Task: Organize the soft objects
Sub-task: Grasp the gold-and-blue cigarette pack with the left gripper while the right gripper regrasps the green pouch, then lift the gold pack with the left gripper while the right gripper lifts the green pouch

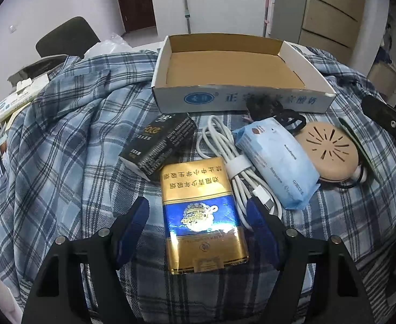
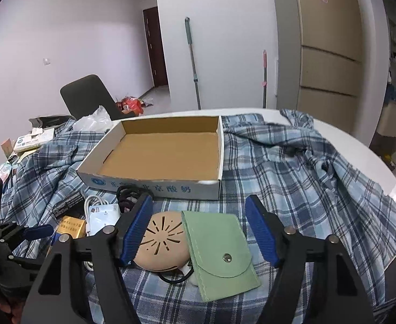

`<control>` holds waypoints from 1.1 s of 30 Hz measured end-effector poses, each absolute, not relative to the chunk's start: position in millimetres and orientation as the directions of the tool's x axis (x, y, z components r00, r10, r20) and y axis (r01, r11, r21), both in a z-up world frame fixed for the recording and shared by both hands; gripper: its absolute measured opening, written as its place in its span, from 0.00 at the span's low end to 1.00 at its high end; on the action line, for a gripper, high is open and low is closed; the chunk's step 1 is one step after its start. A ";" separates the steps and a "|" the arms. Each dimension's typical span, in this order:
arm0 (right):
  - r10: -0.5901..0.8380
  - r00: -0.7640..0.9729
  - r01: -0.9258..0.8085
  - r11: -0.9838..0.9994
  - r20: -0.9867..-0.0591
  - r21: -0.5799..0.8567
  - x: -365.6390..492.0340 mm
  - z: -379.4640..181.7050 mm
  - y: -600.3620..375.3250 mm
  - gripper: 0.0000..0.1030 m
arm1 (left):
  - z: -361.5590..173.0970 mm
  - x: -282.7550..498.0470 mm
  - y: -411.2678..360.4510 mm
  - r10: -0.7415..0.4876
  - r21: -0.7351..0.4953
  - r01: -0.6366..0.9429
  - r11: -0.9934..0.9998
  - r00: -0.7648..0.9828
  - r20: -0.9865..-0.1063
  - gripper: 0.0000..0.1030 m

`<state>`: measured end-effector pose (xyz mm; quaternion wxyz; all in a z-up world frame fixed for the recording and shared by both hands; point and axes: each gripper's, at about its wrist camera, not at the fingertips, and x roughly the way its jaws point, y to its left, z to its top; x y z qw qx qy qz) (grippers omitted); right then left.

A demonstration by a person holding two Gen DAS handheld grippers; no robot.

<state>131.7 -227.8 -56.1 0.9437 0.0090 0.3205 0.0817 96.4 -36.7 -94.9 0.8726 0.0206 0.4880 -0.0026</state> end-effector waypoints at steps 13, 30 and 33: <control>0.300 0.684 -0.139 0.949 -0.665 0.284 145.6 -51.3 -270.6 0.76 | -81.1 85.9 -29.0 -0.046 -0.005 0.071 0.997 0.590 -0.806 0.52; 0.422 0.400 -0.227 0.906 -0.814 0.358 188.3 -97.5 -276.6 0.76 | 5.6 56.5 -51.3 -0.185 0.008 0.207 0.978 0.892 -0.413 0.52; 0.448 0.371 -0.250 0.892 -0.814 0.377 192.6 -104.0 -274.5 0.74 | 4.9 59.0 -55.5 -0.203 -0.006 0.219 0.976 0.893 -0.402 0.52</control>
